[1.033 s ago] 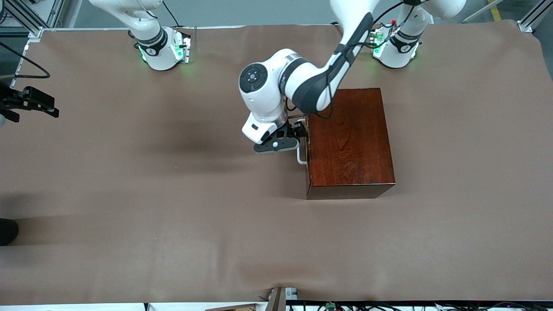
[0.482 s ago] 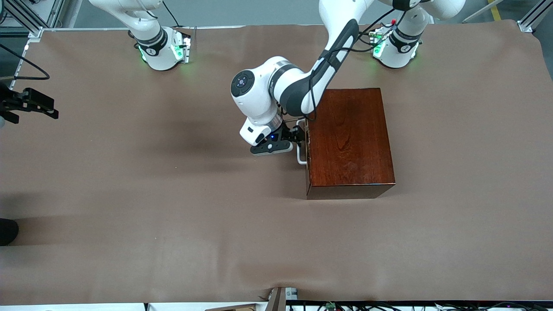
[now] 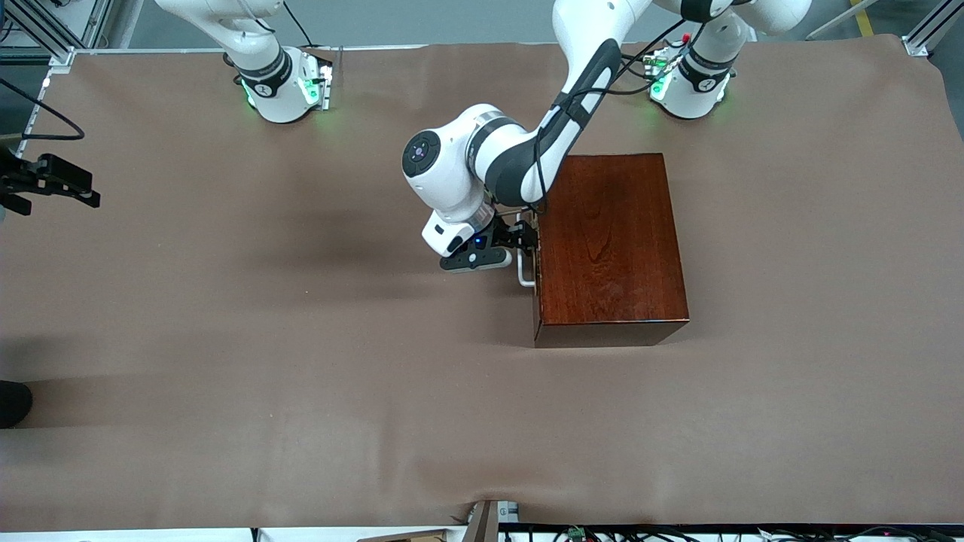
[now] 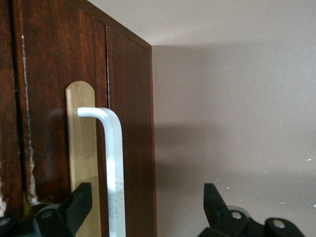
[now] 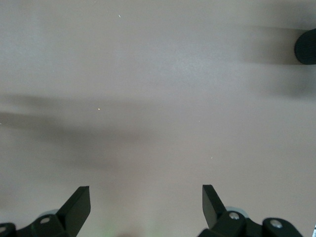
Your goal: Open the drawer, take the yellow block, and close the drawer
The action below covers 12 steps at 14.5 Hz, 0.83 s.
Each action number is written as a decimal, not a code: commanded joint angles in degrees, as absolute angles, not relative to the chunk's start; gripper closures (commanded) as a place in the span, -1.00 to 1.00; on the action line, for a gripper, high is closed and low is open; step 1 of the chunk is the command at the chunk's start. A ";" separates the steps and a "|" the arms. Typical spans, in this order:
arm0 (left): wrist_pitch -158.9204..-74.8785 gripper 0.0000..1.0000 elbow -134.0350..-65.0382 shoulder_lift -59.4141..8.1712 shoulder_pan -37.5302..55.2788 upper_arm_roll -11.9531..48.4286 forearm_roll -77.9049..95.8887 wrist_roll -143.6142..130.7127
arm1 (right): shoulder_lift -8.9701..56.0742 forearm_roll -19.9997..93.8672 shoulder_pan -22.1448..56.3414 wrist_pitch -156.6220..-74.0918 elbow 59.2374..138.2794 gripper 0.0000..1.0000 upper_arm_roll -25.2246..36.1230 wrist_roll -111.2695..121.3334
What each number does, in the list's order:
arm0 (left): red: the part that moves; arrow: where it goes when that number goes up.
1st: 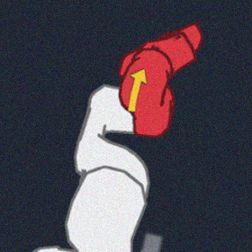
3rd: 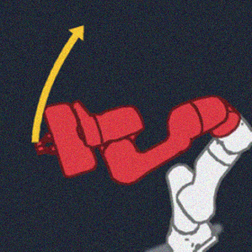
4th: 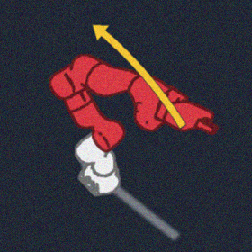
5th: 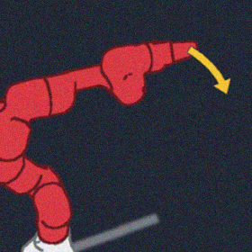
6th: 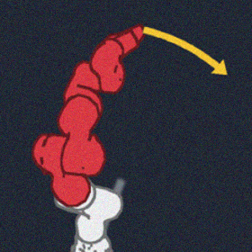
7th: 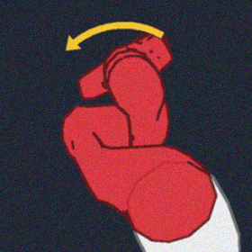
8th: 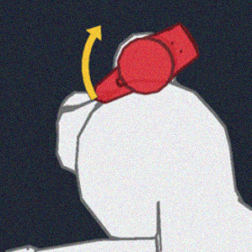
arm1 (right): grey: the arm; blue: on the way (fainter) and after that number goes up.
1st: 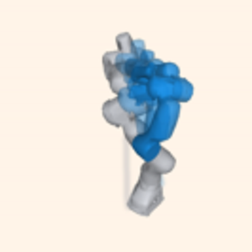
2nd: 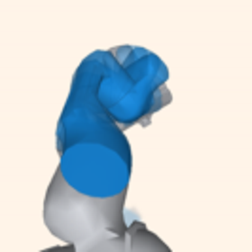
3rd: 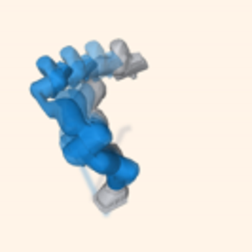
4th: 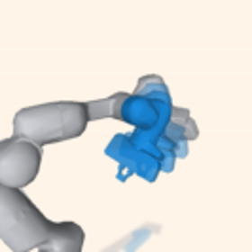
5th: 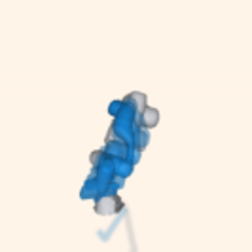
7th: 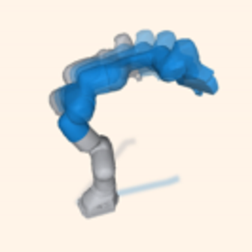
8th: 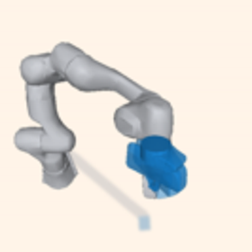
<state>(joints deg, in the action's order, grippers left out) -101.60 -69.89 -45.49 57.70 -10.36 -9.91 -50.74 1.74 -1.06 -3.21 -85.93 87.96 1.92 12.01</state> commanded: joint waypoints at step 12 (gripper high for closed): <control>-107.92 -1.00 -67.94 -48.60 58.18 -8.97 -10.55 -57.65 | 2.46 -1.23 -4.48 -84.99 86.66 -1.00 0.97 12.13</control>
